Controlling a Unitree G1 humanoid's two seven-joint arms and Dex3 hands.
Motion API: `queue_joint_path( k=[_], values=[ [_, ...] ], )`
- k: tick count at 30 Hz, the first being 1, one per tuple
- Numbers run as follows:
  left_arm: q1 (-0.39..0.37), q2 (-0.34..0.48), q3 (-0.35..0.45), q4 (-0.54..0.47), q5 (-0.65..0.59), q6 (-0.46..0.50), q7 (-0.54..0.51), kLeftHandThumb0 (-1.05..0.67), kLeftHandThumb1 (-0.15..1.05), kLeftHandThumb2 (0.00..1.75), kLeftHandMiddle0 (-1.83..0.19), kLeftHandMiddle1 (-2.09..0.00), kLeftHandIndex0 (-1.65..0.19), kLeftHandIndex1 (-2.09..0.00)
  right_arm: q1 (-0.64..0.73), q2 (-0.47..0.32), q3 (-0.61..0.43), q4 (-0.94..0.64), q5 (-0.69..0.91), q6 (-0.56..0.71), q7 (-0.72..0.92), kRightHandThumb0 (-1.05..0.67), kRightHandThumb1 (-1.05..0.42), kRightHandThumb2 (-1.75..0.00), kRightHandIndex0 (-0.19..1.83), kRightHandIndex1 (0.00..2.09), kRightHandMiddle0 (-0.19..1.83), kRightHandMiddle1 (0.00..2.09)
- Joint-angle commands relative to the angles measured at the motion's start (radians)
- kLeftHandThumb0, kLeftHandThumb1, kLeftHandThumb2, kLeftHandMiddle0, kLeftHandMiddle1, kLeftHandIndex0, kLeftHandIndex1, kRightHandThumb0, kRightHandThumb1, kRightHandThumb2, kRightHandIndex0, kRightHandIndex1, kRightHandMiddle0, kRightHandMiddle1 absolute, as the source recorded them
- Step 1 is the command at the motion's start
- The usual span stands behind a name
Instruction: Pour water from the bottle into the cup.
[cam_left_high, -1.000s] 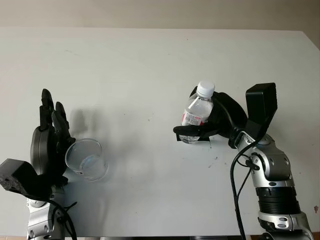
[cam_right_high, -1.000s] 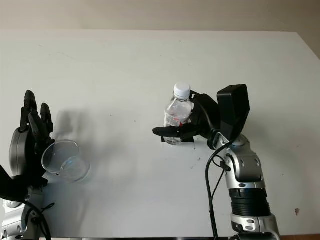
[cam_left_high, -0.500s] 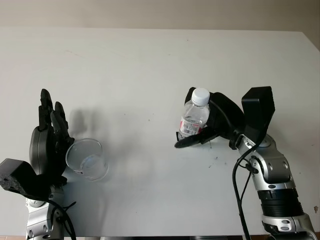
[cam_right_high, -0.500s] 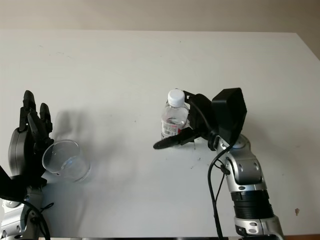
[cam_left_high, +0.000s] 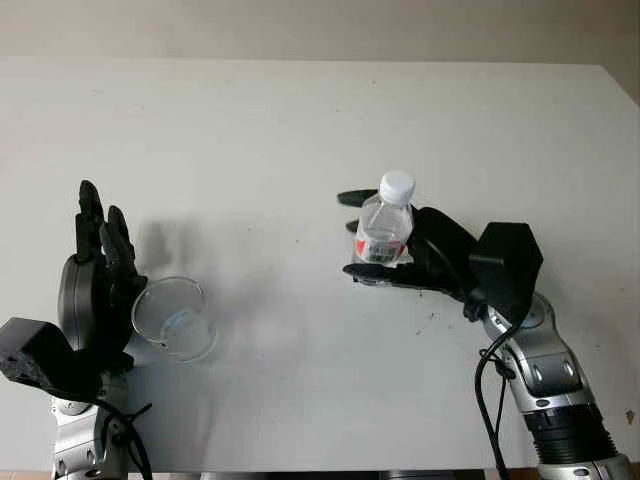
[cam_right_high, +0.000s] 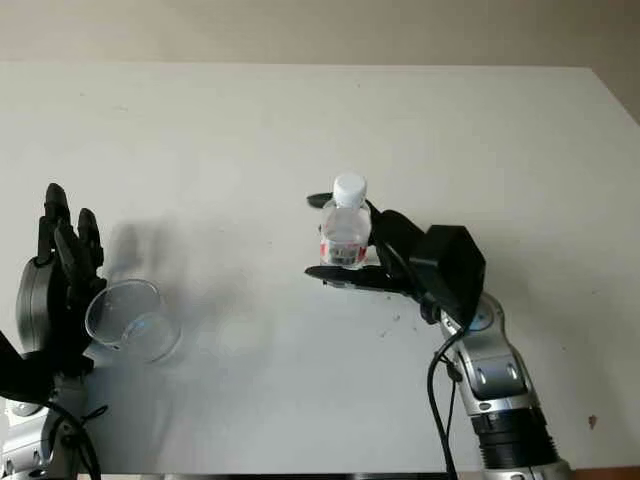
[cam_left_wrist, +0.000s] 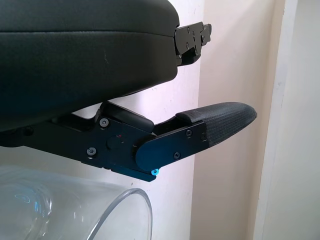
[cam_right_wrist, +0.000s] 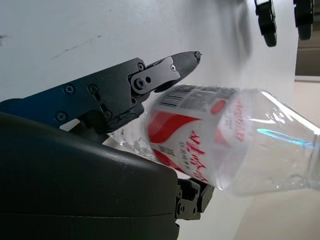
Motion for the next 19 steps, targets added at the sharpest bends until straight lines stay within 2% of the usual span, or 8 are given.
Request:
queue_joint_path(
  k=[1,4,5,7,12,19],
  values=[
    [0.020,-0.006,0.000,0.017,0.001,0.006,0.002,-0.78,1.05,0.75,0.19,-0.05,0.19,0.00,0.020,-0.005,-0.016,0.005,0.010,-0.018,0.002,-0.56,-0.91,-0.05,-0.18,0.39,-0.14,0.29],
    [0.024,-0.004,-0.002,0.008,0.005,0.014,0.006,-0.77,1.05,0.75,0.19,-0.05,0.19,0.00,0.036,-0.002,-0.024,-0.005,0.020,-0.030,0.004,-0.60,-0.91,-0.05,-0.18,0.20,-0.15,0.18],
    [0.024,-0.004,-0.002,0.009,0.005,0.013,0.005,-0.77,1.05,0.75,0.19,-0.05,0.19,0.00,0.040,-0.003,-0.027,-0.004,0.024,-0.046,0.009,-0.64,-0.92,-0.06,-0.19,0.09,-0.17,0.11],
    [0.022,-0.002,-0.001,0.015,0.003,0.009,0.000,-0.77,1.05,0.75,0.18,-0.05,0.19,0.00,0.045,-0.007,-0.030,0.007,0.024,-0.089,0.019,-0.76,-0.92,-0.06,-0.19,0.02,-0.19,0.03],
    [0.018,-0.002,-0.003,0.016,0.007,0.015,0.005,-0.78,1.05,0.74,0.19,-0.05,0.19,0.00,0.056,0.008,-0.046,0.053,0.038,-0.197,0.022,-0.96,-0.94,-0.06,-0.19,0.00,-0.19,0.00],
    [0.010,0.000,0.000,0.028,-0.001,0.010,-0.006,-0.78,1.05,0.75,0.19,-0.04,0.19,0.00,0.080,0.057,-0.060,0.074,0.092,-0.250,0.019,-0.97,-0.95,-0.06,-0.19,0.00,-0.19,0.00]
  ],
)
